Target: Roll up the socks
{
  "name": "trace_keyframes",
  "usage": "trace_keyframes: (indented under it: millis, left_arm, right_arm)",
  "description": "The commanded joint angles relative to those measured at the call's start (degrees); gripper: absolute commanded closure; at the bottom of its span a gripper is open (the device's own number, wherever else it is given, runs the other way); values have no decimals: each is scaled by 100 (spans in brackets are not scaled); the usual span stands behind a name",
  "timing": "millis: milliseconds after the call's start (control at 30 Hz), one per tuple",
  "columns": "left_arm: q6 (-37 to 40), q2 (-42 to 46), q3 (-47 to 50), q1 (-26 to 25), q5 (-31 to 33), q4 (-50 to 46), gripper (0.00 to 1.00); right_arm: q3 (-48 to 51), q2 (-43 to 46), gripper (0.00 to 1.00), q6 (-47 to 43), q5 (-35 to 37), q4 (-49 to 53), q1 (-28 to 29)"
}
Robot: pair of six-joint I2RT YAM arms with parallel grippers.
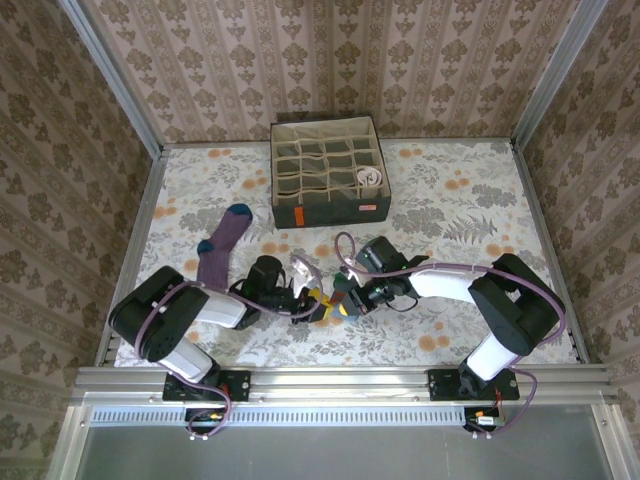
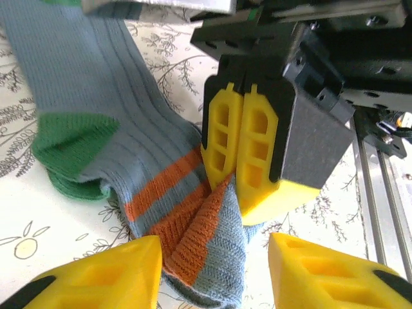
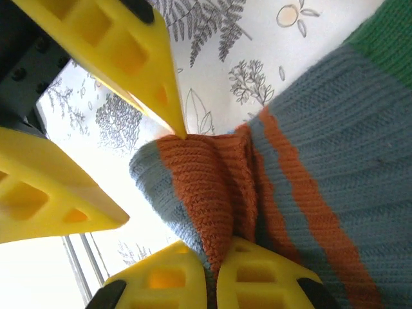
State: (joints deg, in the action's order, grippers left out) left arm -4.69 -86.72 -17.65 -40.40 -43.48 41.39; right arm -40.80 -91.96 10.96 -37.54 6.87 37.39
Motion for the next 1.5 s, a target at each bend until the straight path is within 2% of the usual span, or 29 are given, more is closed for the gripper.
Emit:
trace_keyframes:
  millis: [0,133,333,433,567,667,800,933,1100,1167,1333,1467]
  left_arm:
    - [596,220,80,35,-46,-170,51]
    - [895,144,-129,35,-208,-597,50]
    - [948,-217,-397,-93,-408,-684,52]
    - [842,-461,-597,-215,-530,-671,64]
    - [571,-748,-815,-317,-488,-700,94]
    - [495,-901,-995,-328,-390,-1039,100]
    - [723,-1000,-1449,-337,-112,-2318,100]
    - [803,-1047,-1744,-328,243,-3178,100]
    - [734,-1132,-1908,-310,424,-3498,100]
    - [689,-1176,-1950,-319,454,-3520,100]
    - [685,-1260,-2058,-335,481,-3588,100]
    - [762,-1170,-1982,-337,499,-3427,100]
  right_arm:
    - [-130,47,100,-217,-391,200,29]
    - [-113,3,100,-209,-512,151,18]
    - [-69,-15,100,-183,-691,20,6]
    - [-62,-54,100,-160,-693,8,0]
    - [-108,-81,100,-41,-497,118,1]
    - [-103,17,85,256,-126,195,23]
    - [-30,401,68,775,507,282,162]
    - [60,768,65,1078,1007,377,369]
    - [258,760,67,1213,1399,417,461]
    - [274,706,73,1233,1586,559,461]
    - [243,676,99,1259,1928,821,451]
    - [223,480,100,1301,1921,922,405]
